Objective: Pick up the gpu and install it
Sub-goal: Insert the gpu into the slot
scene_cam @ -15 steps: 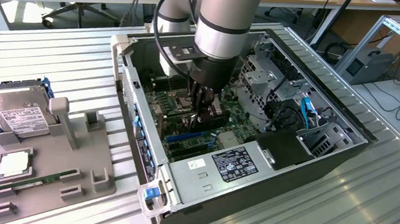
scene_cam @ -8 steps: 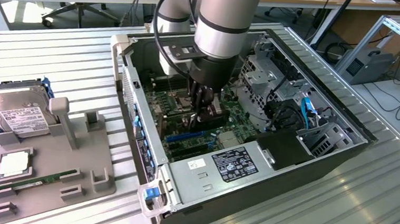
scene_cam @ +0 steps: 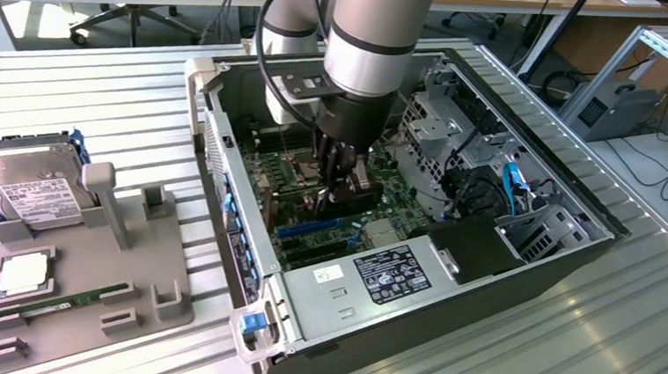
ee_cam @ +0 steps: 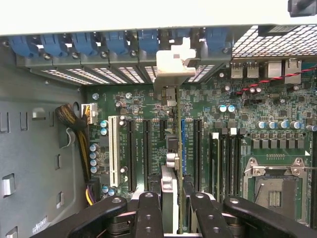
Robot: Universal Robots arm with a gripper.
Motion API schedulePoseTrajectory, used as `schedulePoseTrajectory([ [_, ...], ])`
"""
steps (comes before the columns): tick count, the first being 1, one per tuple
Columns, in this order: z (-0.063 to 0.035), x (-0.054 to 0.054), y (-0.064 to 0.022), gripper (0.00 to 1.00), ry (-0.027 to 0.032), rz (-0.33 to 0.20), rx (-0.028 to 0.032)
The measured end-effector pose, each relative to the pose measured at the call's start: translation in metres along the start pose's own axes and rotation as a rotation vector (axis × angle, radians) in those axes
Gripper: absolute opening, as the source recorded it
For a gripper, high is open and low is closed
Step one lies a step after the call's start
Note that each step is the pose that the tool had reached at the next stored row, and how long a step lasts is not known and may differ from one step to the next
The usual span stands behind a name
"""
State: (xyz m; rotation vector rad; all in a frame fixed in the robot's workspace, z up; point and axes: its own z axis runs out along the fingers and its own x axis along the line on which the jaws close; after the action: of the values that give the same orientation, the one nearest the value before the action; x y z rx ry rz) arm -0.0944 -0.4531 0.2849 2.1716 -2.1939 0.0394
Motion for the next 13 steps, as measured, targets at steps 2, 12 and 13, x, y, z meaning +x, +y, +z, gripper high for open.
schedulePoseTrajectory([
  [2,-0.0001,-0.0004,0.0000,0.27,0.0001,0.000,0.0000],
  [12,-0.0002,-0.0032,0.0000,0.27,0.0001,0.000,0.0000],
  [13,-0.0002,-0.0034,0.0000,0.27,0.0001,0.000,0.0000],
])
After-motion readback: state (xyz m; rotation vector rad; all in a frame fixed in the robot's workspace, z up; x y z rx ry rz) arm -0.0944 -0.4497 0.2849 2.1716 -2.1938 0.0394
